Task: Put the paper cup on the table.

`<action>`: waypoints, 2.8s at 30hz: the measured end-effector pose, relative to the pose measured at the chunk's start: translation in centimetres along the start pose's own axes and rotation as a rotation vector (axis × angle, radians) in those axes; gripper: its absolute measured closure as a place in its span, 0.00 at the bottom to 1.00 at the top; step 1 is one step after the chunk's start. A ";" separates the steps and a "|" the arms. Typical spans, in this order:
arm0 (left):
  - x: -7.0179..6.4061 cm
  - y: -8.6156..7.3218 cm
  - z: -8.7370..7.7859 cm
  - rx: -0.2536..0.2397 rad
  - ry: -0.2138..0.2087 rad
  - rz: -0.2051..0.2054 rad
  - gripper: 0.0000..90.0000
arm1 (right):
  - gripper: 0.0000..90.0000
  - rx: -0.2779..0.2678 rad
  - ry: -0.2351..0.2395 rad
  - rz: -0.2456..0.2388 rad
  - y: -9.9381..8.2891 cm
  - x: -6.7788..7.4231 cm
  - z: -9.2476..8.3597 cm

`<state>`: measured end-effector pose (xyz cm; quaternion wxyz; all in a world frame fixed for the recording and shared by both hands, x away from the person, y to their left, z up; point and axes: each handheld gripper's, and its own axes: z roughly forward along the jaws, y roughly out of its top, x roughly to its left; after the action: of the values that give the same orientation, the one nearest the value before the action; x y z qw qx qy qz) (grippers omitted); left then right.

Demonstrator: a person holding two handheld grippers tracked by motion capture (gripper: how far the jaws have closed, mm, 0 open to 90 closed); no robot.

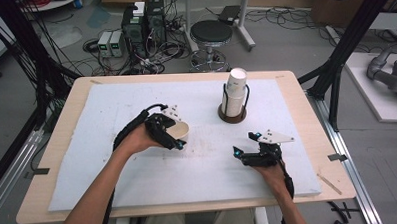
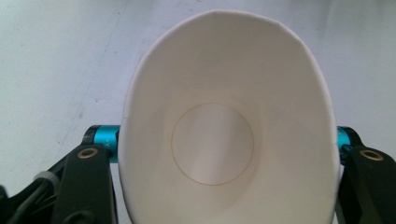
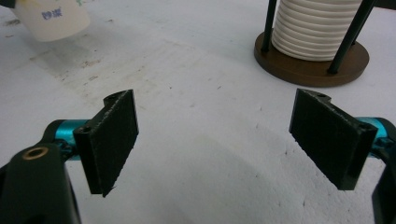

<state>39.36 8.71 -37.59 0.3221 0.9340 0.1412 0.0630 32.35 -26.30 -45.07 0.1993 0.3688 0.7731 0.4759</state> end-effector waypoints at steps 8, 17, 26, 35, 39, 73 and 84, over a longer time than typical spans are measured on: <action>1.0 0.5 1.3 0.010 0.008 -0.031 0.39 | 0.18 -0.005 -0.001 0.004 0.0 -0.1 -0.1; 1.3 0.9 2.7 0.051 0.019 -0.034 0.39 | 0.18 -0.013 -0.001 0.017 -0.1 -0.1 -0.2; 1.3 1.0 3.7 0.074 0.031 -0.032 0.39 | 0.18 -0.011 -0.001 0.019 -0.1 -0.1 -0.2; 1.1 1.2 4.4 0.081 0.042 -0.027 0.39 | 0.18 -0.016 -0.001 0.017 -0.1 -0.1 -0.2; 1.2 1.1 4.3 0.080 0.040 -0.034 0.39 | 0.18 -0.016 -0.002 0.019 -0.1 -0.1 -0.2; 0.8 -1.7 2.6 0.012 0.041 -0.091 0.20 | 0.18 -0.018 0.005 0.024 -0.2 -0.2 -0.3; -0.2 -4.1 0.5 -0.048 0.070 -0.107 0.20 | 0.18 -0.025 0.011 0.035 -0.2 -0.3 -0.4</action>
<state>38.33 11.41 -40.54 0.3423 0.9143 0.2005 0.0816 32.23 -26.80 -45.10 0.1913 0.3772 0.7615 0.4911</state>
